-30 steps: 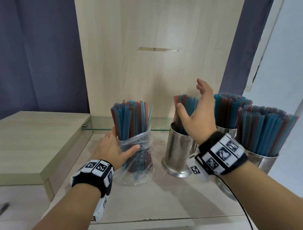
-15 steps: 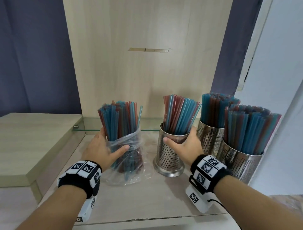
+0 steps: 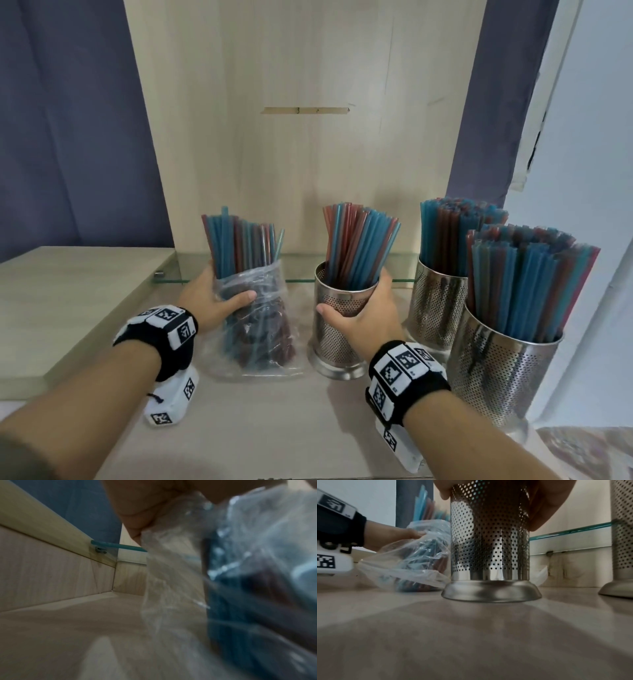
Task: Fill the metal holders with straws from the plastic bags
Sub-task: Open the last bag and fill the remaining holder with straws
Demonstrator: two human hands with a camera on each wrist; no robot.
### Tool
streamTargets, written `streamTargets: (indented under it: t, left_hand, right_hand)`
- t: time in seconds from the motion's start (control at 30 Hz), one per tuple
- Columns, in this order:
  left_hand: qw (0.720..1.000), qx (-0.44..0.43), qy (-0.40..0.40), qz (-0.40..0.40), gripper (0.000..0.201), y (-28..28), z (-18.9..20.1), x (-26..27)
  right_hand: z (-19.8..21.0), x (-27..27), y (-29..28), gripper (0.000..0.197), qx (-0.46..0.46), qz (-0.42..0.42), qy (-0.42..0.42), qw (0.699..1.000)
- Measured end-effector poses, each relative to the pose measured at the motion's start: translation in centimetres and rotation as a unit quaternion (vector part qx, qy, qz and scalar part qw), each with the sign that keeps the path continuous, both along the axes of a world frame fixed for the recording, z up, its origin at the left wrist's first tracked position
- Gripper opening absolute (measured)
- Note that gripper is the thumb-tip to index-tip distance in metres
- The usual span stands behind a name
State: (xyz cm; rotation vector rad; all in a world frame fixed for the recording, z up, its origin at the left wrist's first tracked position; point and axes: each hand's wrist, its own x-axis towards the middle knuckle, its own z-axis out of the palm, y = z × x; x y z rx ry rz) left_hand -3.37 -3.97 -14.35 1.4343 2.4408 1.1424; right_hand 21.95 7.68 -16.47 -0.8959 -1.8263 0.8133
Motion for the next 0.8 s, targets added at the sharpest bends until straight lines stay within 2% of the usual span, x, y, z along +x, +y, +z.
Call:
streamTargets:
  t: [0.1, 0.23, 0.33, 0.43, 0.53, 0.63, 0.73, 0.8]
  left_hand:
    - [0.998, -0.056, -0.015, 0.001, 0.088, 1.0, 0.7, -0.3]
    - [0.986, -0.153, 0.046, 0.043, 0.119, 2.0, 1.0, -0.8]
    - [0.980, -0.154, 0.060, 0.107, 0.104, 2.5, 1.9, -0.3]
    - [0.973, -0.150, 0.085, 0.152, 0.107, 3.4, 3.2, -0.7]
    - [0.967, -0.185, 0.038, 0.172, 0.094, 4.7, 4.0, -1.8]
    - [0.971, -0.172, -0.019, 0.167, 0.077, 5.2, 4.0, -3.0]
    - [0.972, -0.150, -0.049, 0.171, 0.077, 5.0, 4.1, -4.0]
    - [0.974, -0.138, -0.050, 0.175, 0.071, 4.7, 4.4, -4.1]
  right_hand:
    - [-0.2, 0.0, 0.2, 0.106, 0.005, 0.002, -0.002, 1.000]
    - [-0.6, 0.0, 0.5, 0.106, 0.005, 0.003, 0.001, 1.000]
    - [-0.7, -0.1, 0.8, 0.107, 0.001, 0.007, 0.001, 1.000]
    - [-0.8, -0.1, 1.0, 0.107, -0.001, 0.004, -0.012, 1.000]
    - [-0.9, -0.1, 1.1, 0.108, 0.005, 0.000, -0.015, 1.000]
    - [-0.8, -0.1, 1.0, 0.108, 0.006, 0.001, -0.018, 1.000]
    - [-0.6, 0.0, 1.0, 0.108, 0.007, 0.001, -0.022, 1.000]
    - [-0.6, 0.0, 1.0, 0.109, 0.007, 0.002, -0.024, 1.000]
